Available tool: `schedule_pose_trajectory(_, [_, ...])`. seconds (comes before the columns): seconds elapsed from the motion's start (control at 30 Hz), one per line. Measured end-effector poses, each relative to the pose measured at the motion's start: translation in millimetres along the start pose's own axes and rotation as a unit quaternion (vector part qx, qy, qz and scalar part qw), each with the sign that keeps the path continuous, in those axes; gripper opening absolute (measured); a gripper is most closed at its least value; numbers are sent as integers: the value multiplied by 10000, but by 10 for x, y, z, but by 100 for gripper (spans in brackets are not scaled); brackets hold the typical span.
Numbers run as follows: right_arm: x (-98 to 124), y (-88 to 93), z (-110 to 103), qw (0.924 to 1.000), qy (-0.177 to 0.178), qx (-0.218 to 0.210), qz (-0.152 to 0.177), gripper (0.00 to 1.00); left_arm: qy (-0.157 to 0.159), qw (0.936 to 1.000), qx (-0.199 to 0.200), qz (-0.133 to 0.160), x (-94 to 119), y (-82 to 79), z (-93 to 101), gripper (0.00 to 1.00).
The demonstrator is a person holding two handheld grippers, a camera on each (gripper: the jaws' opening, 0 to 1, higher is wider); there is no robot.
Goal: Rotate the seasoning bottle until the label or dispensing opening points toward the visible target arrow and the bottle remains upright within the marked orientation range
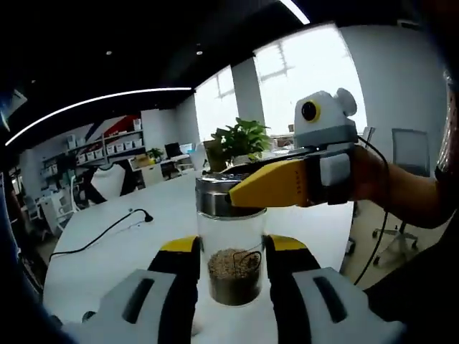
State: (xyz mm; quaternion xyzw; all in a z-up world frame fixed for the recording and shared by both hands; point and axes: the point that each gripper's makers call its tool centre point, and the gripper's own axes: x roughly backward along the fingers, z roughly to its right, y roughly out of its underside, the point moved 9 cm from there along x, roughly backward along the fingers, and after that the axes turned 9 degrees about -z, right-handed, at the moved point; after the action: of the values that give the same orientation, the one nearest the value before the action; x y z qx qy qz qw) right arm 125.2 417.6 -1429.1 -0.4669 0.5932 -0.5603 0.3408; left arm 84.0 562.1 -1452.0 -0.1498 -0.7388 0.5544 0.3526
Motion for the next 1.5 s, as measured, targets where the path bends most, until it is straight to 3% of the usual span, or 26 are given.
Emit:
schedule_pose_trajectory(0.17, [-42,146,71,9997,59,54,-239,35,-44,9996,-236,131,113,87,26,41])
schedule_pose_trajectory(0.4, [-181,470,294,9990,91,-217,-388,35,-291,9993,-128,190,312,282,-69,49])
schedule_pose_trajectory(0.7, [-410,678,464,9990,-306,-80,-321,35,-743,9972,25,-94,495,447,-205,48])
schedule_pose_trajectory(1.0, [-506,784,578,9980,-515,84,-367,35,-901,9954,95,-318,513,523,-254,47])
schedule_pose_trajectory(1.23, [-483,796,580,9976,-580,166,-329,35,-929,9951,136,-324,510,528,-324,47])
schedule_pose_trajectory(1.5, [-489,791,523,9947,-687,641,-428,36,-972,9944,228,-350,535,554,-338,47])
